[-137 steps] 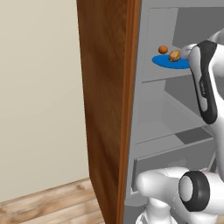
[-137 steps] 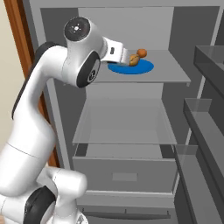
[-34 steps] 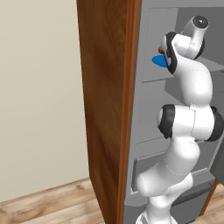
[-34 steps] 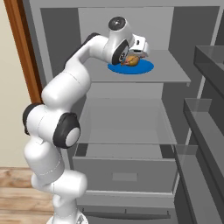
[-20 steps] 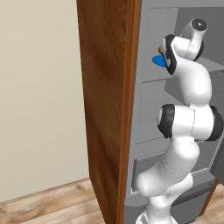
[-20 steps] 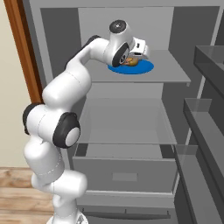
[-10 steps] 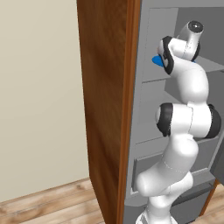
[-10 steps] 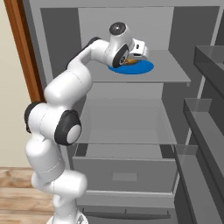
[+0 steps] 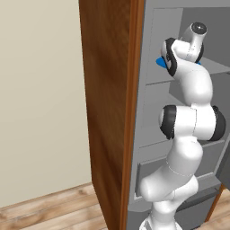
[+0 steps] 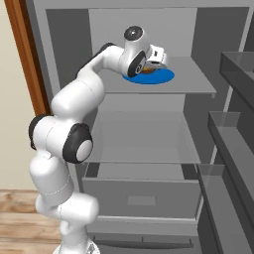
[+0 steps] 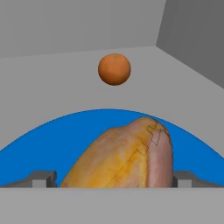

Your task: Retrieve the chicken drumstick from the fridge and place it on the saucepan with marinade on the stove.

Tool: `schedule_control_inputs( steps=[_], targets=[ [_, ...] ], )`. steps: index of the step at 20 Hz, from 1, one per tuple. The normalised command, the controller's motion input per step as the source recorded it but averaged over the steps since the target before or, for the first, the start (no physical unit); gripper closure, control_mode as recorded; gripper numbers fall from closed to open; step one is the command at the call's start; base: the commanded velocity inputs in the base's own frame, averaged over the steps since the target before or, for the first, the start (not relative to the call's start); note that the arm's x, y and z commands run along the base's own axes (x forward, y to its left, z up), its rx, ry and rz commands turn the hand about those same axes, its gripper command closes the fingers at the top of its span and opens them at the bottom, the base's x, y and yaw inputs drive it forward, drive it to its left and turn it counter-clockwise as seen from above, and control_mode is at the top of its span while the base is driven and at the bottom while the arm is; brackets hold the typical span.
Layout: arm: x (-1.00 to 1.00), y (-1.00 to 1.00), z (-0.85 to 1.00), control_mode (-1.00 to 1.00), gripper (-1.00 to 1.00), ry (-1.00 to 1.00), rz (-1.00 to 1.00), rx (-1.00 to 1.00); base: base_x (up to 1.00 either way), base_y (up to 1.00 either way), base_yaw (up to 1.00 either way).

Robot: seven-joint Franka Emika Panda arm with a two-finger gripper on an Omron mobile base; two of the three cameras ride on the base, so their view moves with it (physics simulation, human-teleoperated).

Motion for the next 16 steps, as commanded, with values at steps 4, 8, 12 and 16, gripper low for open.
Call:
schedule_control_inputs(
  steps=[4, 8, 12, 16],
  targets=[
    [0.0, 0.0, -0.03, -1.0, -1.0, 0.0, 0.0, 0.0, 0.0, 0.0, 0.0],
    [0.0, 0.0, -0.09, -1.0, -1.0, 0.0, -0.01, 0.0, 0.0, 0.0, 0.0],
    [0.0, 0.0, -0.16, -1.0, -1.0, 0.0, -0.01, 0.0, 0.0, 0.0, 0.0],
    [0.0, 0.0, -0.14, -1.0, -1.0, 0.0, -0.01, 0.0, 0.0, 0.0, 0.0]
  ],
)
